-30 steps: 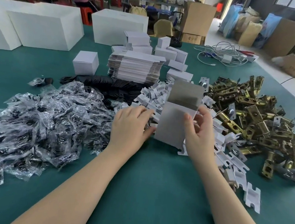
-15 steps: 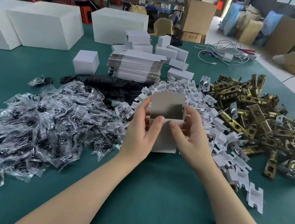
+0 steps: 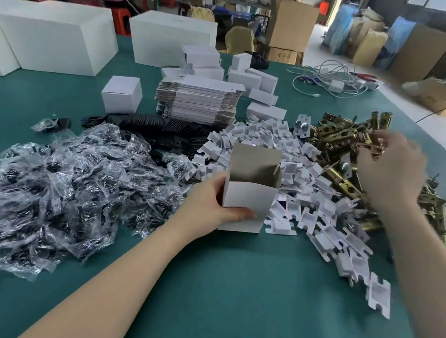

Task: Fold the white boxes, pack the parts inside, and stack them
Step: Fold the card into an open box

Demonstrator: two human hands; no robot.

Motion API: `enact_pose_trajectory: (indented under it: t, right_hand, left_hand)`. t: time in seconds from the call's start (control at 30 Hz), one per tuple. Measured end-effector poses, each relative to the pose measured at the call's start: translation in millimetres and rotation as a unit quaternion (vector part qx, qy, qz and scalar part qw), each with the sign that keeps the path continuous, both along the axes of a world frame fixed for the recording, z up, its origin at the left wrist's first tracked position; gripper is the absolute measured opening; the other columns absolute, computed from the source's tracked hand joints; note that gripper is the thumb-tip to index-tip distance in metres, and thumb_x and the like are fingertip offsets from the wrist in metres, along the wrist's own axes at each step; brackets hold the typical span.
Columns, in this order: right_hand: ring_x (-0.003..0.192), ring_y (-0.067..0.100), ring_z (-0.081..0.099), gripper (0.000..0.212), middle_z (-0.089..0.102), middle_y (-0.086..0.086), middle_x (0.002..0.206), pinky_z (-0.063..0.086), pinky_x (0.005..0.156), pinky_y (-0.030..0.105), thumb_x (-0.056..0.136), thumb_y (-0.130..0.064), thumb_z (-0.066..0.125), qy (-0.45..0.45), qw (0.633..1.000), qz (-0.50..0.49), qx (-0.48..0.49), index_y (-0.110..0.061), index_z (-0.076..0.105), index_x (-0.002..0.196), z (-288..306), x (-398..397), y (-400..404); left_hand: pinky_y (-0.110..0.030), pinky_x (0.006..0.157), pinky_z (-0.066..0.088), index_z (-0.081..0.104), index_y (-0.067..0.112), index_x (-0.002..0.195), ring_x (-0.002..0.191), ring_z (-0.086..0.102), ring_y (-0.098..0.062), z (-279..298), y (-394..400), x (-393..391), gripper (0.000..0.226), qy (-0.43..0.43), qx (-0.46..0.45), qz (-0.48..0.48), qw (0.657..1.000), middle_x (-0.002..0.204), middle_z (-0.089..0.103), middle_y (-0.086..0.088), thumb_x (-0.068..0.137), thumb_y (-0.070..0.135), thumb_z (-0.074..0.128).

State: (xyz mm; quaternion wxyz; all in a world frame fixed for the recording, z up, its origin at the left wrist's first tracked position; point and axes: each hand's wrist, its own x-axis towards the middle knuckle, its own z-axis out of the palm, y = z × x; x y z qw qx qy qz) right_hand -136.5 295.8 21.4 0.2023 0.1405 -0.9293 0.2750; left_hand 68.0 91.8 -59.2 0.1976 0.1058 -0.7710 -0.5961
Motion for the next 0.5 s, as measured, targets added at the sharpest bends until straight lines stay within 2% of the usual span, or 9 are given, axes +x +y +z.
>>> enact_pose_trajectory:
  t: [0.07, 0.1, 0.17, 0.23, 0.3, 0.4, 0.5]
  right_hand:
    - [0.115, 0.042, 0.05, 0.037, 0.059, 0.022, 0.121, 0.042, 0.095, 0.052, 0.093, -0.023, 0.057, 0.009, 0.985, -0.04, 0.168, -0.015, 0.059, 0.129, 5.8, -20.2, 16.6]
    - [0.11, 0.042, 0.052, 0.031, 0.061, 0.022, 0.114, 0.043, 0.094, 0.052, 0.093, -0.024, 0.057, 0.007, 0.968, -0.048, 0.246, -0.014, 0.062, 0.122, 5.9, -28.2, 23.6]
    - [0.095, 0.037, 0.056, 0.018, 0.062, 0.017, 0.092, 0.049, 0.09, 0.049, 0.092, -0.027, 0.059, -0.019, 0.944, -0.058, 0.324, -0.011, 0.062, 0.099, 4.2, -37.9, 34.2]
    - [0.083, 0.033, 0.059, 0.024, 0.06, 0.012, 0.08, 0.054, 0.084, 0.05, 0.094, -0.033, 0.056, -0.09, 0.941, -0.049, 0.323, -0.009, 0.059, 0.09, 2.5, -45.0, 42.5]
    - [0.084, 0.032, 0.061, 0.033, 0.061, 0.01, 0.084, 0.055, 0.084, 0.051, 0.097, -0.038, 0.053, -0.156, 0.939, -0.023, 0.307, -0.006, 0.061, 0.102, 1.8, -47.2, 47.1]
    - [0.094, 0.035, 0.062, 0.039, 0.064, 0.009, 0.098, 0.056, 0.083, 0.05, 0.092, -0.039, 0.061, -0.137, 0.964, 0.012, 0.228, -0.015, 0.06, 0.122, 5.5, -47.0, 46.0]
    - [0.088, 0.029, 0.062, 0.032, 0.066, 0.005, 0.096, 0.057, 0.079, 0.046, 0.092, -0.042, 0.062, -0.112, 0.971, 0.047, 0.204, -0.016, 0.068, 0.111, 13.2, -49.6, 40.1]
  left_hand:
    - [-0.011, 0.07, 0.049, 0.065, 0.042, 0.097, 0.087, 0.069, 0.001, 0.6, -0.4, 0.8, 0.045, -0.002, 0.001, -0.008, 1.0, 0.095, 0.072, 0.02, 0.061, 0.026, 0.086]
    - [-0.011, 0.07, 0.049, 0.065, 0.04, 0.098, 0.087, 0.069, 0.0, 1.0, -0.4, 0.8, 0.045, 0.0, 0.001, -0.01, 1.0, 0.095, 0.073, 0.019, 0.061, 0.025, 0.086]
    - [-0.013, 0.072, 0.05, 0.065, 0.037, 0.101, 0.089, 0.069, -0.002, 0.9, -0.1, 0.1, 0.046, 0.003, 0.009, -0.011, 1.0, 0.096, 0.073, 0.018, 0.061, 0.025, 0.085]
    - [-0.014, 0.074, 0.051, 0.064, 0.038, 0.102, 0.091, 0.068, -0.002, 1.3, 0.2, -0.9, 0.048, 0.009, 0.009, -0.008, 1.0, 0.097, 0.072, 0.018, 0.061, 0.026, 0.085]
    - [-0.013, 0.074, 0.051, 0.064, 0.043, 0.1, 0.092, 0.068, -0.002, 1.5, 0.8, -1.0, 0.047, 0.014, 0.002, -0.005, 1.0, 0.097, 0.072, 0.019, 0.061, 0.027, 0.086]
    - [-0.014, 0.075, 0.051, 0.064, 0.053, 0.095, 0.092, 0.068, -0.002, 2.2, 2.1, -0.8, 0.047, 0.023, 0.003, -0.004, 1.0, 0.099, 0.072, 0.019, 0.062, 0.027, 0.086]
    - [-0.019, 0.08, 0.054, 0.065, 0.053, 0.095, 0.096, 0.068, -0.004, 1.7, 1.7, -2.1, 0.046, 0.022, 0.012, -0.003, 1.0, 0.101, 0.072, 0.017, 0.062, 0.028, 0.087]
